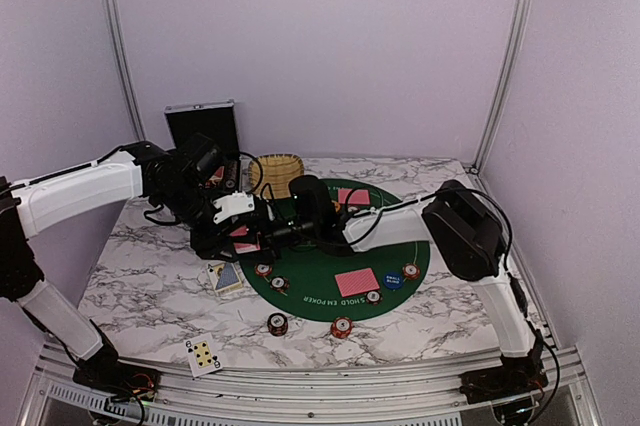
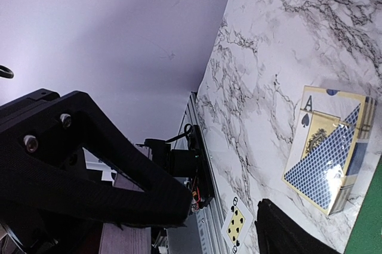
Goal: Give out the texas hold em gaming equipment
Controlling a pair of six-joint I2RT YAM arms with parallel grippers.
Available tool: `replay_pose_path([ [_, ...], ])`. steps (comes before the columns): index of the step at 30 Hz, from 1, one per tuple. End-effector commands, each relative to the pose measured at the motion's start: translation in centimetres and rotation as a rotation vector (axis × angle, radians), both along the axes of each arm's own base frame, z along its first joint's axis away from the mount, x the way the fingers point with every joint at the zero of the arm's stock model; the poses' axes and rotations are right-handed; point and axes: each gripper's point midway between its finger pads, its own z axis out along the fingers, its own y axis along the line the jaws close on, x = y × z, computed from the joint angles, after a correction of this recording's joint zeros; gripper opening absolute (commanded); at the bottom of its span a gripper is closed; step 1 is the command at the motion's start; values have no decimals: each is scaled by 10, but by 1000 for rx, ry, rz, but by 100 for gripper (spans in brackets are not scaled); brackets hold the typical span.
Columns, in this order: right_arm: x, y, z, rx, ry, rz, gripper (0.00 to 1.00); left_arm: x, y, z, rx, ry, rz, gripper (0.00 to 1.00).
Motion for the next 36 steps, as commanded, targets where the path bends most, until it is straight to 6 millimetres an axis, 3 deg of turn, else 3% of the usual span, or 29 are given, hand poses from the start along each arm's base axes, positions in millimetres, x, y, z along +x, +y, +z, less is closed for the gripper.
replay_pose_path([
  [1, 8, -21, -24, -81, 26, -27, 75, 3, -6, 14, -31, -29, -15, 8],
  [7, 13, -37, -24, -110, 10, -48, 70, 4, -5, 14, -26, -34, -11, 8],
  [16, 15, -50, -9, -100, -12, -65, 66, 6, -4, 16, -21, -44, -5, 8],
  [24, 18, -61, 10, -83, -28, -92, 51, 6, -4, 16, -22, -45, -6, 8],
  [36, 29, -79, 38, -40, -26, -154, 19, 7, -4, 17, -18, -50, -5, 8],
])
